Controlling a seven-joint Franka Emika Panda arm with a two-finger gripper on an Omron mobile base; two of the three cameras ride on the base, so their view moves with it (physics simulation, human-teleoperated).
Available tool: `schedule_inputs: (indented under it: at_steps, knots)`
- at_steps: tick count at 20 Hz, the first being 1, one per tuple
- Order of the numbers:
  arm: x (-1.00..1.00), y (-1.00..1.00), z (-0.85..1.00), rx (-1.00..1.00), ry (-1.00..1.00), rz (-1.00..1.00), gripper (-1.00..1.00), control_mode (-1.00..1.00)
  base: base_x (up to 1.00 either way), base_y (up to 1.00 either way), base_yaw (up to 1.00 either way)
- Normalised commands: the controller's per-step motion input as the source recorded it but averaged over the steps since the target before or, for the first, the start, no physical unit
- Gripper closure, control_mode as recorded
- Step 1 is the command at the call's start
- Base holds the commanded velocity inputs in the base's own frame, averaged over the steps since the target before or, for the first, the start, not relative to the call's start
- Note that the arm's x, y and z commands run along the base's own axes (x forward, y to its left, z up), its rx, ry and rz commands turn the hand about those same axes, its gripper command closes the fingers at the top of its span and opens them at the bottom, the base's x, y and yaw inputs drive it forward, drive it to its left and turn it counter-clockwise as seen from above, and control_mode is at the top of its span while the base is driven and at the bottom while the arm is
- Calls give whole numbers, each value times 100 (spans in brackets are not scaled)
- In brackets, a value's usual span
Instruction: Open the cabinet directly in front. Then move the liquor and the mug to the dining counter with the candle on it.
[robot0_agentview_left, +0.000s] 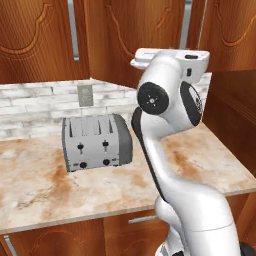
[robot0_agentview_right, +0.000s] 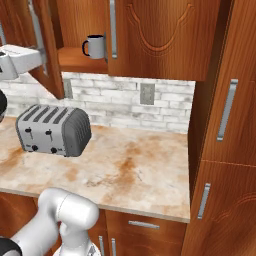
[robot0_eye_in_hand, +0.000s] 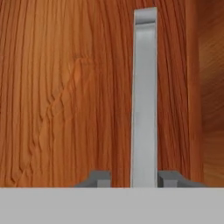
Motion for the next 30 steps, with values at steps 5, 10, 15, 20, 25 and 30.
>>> schedule_inputs:
  at_steps: [5,10,15,20,25,30]
  knots:
    - [-100,100,16,-14,-6,-21,100,-100,0,0,0]
    - [-24,81,3,-17,-1,-13,-100,-100,0,0,0]
    - [-47,0,0,0,-1,0,-100,-100,0,0,0]
    - [-99,-31,0,8,-6,0,-100,-100,0,0,0]
    - [-13,-100,0,25,1,14,-100,-100,0,0,0]
    - [25,-100,0,16,0,36,-100,-100,0,0,0]
